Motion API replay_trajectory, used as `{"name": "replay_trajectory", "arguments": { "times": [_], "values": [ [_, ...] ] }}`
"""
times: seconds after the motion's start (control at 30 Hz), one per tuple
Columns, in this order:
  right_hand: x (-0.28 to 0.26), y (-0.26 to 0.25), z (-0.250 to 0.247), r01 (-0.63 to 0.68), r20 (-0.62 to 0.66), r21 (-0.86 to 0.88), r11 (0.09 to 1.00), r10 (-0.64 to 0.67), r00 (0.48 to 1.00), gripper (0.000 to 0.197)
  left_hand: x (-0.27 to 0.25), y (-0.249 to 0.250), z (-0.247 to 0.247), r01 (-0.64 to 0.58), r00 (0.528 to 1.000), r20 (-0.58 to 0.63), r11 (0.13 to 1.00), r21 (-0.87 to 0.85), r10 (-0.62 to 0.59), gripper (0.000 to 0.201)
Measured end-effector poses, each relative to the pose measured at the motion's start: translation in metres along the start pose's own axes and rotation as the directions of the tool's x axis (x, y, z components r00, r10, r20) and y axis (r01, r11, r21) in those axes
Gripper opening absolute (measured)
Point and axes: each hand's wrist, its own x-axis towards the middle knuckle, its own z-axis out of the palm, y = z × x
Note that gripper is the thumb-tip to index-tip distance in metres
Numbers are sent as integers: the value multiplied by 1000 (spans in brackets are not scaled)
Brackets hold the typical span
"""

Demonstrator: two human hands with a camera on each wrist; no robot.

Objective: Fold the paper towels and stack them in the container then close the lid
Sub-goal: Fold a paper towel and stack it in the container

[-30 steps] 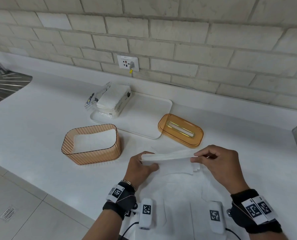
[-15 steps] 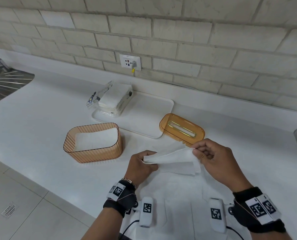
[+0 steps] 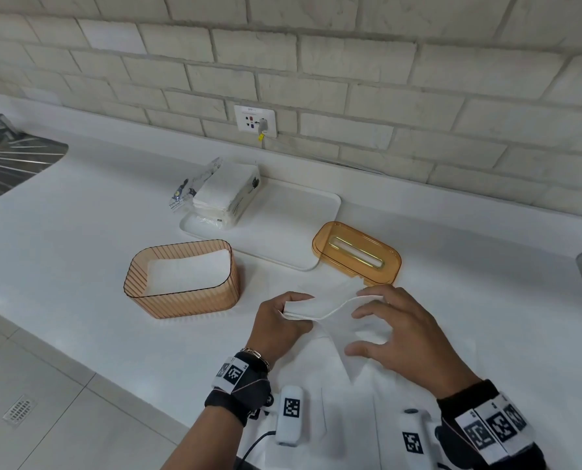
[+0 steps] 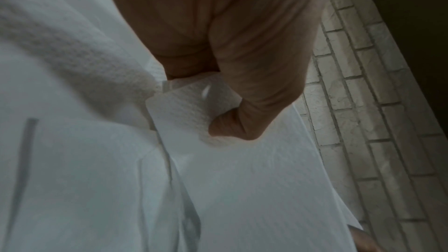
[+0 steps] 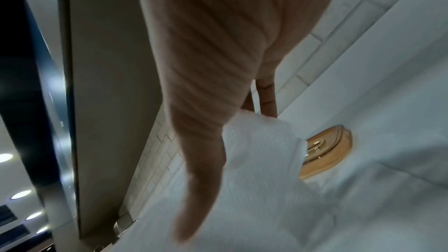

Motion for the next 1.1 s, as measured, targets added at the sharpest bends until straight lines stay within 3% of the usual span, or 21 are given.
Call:
{"name": "replay_trajectory", "arguments": {
  "times": [0.07,0.2,0.3,0.43,0.57,0.67,0.73,0.83,0.97,1.0,1.03,1.1],
  "values": [
    [0,-4,1,-7,46,-41,999,9,999,74,0,-1,0,13,1000,-12,1000,-7,-13,43],
    [-2,-15,-2,-10,171,-140,990,34,985,121,-1,0,-1,38,999,-24,999,-24,-39,38],
    [-4,-25,3,-1,153,-227,974,37,988,127,-1,2,-1,56,998,-28,997,-46,-57,37],
    [-5,-35,21,-14,45,-309,951,29,999,102,-4,7,1,94,995,-14,991,-96,-96,35],
    [4,-31,33,-12,-76,-305,952,-12,997,55,-4,7,1,102,994,-18,991,-91,-104,35],
    [14,-23,34,2,-97,-287,958,-31,995,24,-3,4,0,104,994,-21,992,-70,-105,34],
    [21,-15,30,-27,-76,-240,970,9,997,17,-3,2,-2,109,994,-3,992,-68,-109,33],
    [31,-4,20,-110,63,-50,993,113,992,27,-2,3,-7,148,988,62,984,-103,-142,38],
    [46,10,7,-224,241,57,973,204,949,35,4,13,-14,303,946,209,903,-304,-247,48],
    [50,14,4,-247,279,54,968,223,934,27,7,16,-15,345,933,222,880,-327,-283,51],
    [54,14,-1,-254,323,62,965,221,920,16,10,18,-16,370,926,213,870,-327,-313,53],
    [63,14,-8,-249,389,36,968,216,896,18,17,18,-17,357,934,132,898,-259,-333,47]
  ]
}}
